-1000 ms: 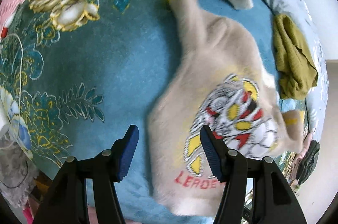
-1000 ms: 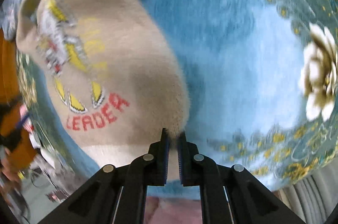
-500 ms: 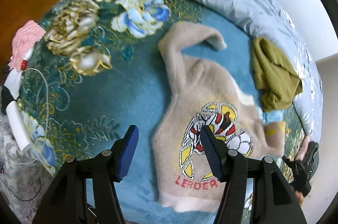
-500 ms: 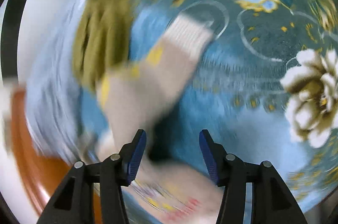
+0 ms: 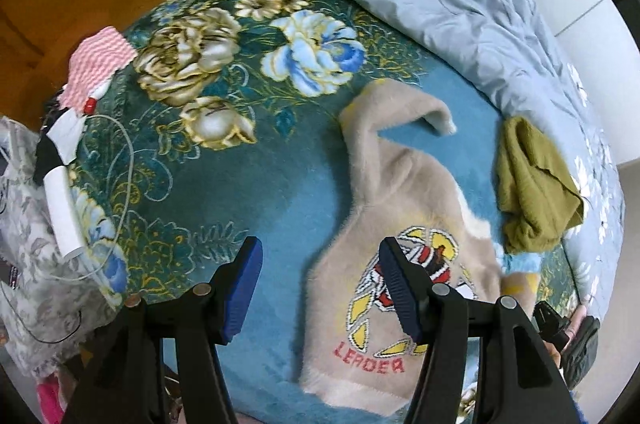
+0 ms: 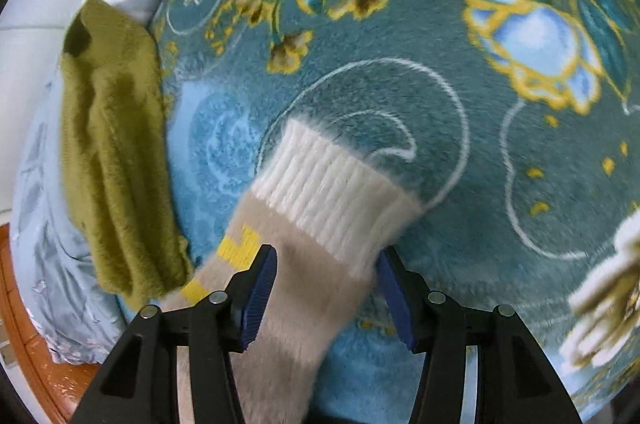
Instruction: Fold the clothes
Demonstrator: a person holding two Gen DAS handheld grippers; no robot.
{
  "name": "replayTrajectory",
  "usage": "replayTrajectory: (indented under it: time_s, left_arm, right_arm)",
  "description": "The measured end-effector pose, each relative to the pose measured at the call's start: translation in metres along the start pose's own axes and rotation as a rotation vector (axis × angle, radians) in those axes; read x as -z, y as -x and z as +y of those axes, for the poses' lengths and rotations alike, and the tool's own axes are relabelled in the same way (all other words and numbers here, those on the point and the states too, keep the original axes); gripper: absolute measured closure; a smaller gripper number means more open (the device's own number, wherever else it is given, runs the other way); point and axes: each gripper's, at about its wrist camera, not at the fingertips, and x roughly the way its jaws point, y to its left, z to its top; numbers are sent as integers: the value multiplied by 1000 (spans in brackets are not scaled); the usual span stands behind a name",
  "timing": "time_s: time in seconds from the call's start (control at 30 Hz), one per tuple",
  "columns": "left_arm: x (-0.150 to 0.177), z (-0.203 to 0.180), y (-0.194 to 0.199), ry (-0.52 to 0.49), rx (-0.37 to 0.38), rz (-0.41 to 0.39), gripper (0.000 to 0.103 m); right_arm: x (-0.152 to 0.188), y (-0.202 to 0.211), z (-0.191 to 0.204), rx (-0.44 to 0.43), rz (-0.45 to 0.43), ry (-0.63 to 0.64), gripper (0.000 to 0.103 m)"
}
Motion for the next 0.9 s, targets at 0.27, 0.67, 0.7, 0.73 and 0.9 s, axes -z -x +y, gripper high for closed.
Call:
replayTrajectory:
  time_s: [0.27,0.67,0.7,0.73,0.9]
  left_arm:
    - [9,5,-1,33,14,7,41]
    - [22,13,17,18,68,-17,41]
    - [23,14,19,21,71,-18,41]
    - [24,16,22,23,75,-19,41]
    - [27,23,33,21,88,-38,41]
  right_arm:
    - [3,12,23,43,-3,134,86]
    - [-27,150,-27,103,-276,152,88]
    - [-27,148,-23,120,-281,159,88]
    - [-25,148,-21,130,-286,164,89]
    - [-25,157,-12,84,-277,204,85]
